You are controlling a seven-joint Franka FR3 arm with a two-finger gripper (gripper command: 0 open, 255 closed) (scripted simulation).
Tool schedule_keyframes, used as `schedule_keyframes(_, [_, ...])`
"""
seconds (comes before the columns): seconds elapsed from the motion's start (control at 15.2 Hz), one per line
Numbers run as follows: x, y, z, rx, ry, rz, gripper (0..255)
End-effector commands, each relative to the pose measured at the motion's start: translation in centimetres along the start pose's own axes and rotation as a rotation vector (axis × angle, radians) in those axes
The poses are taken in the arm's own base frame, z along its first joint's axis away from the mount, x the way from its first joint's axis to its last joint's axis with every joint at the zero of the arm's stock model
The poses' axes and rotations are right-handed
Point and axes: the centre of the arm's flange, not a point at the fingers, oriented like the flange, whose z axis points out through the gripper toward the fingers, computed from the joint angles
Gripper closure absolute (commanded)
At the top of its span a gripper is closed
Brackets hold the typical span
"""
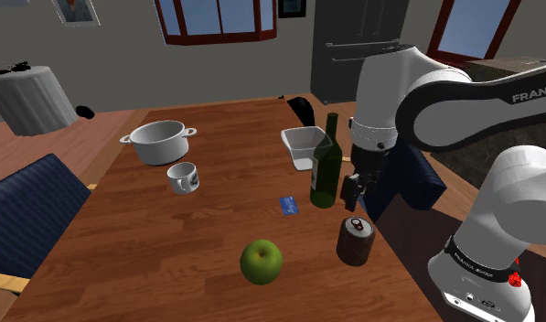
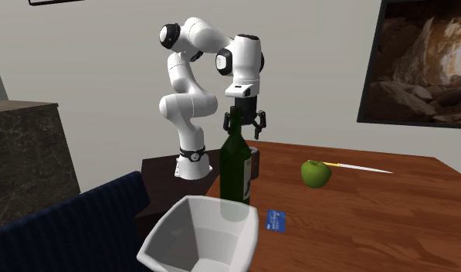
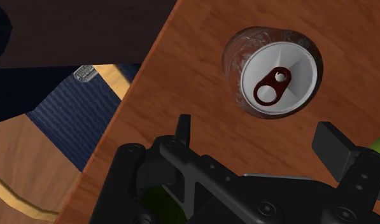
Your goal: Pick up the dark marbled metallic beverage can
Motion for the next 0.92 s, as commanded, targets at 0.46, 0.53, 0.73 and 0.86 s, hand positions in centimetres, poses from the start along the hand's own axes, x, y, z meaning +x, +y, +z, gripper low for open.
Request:
schedule_keyframes(0.46, [-0.1, -2.9, 5.8, -0.001, 0.036, 0.026, 0])
schedule_keyframes(0.53, [-0.1, -2.9, 6.3, -0.001, 0.036, 0.026, 0])
schedule_keyframes(0.73, [-0.1, -2.9, 7.1, -0.001, 0.036, 0.026, 0])
schedule_keyframes(0.86, [0.0, -2.9, 7.2, -0.001, 0.036, 0.026, 255])
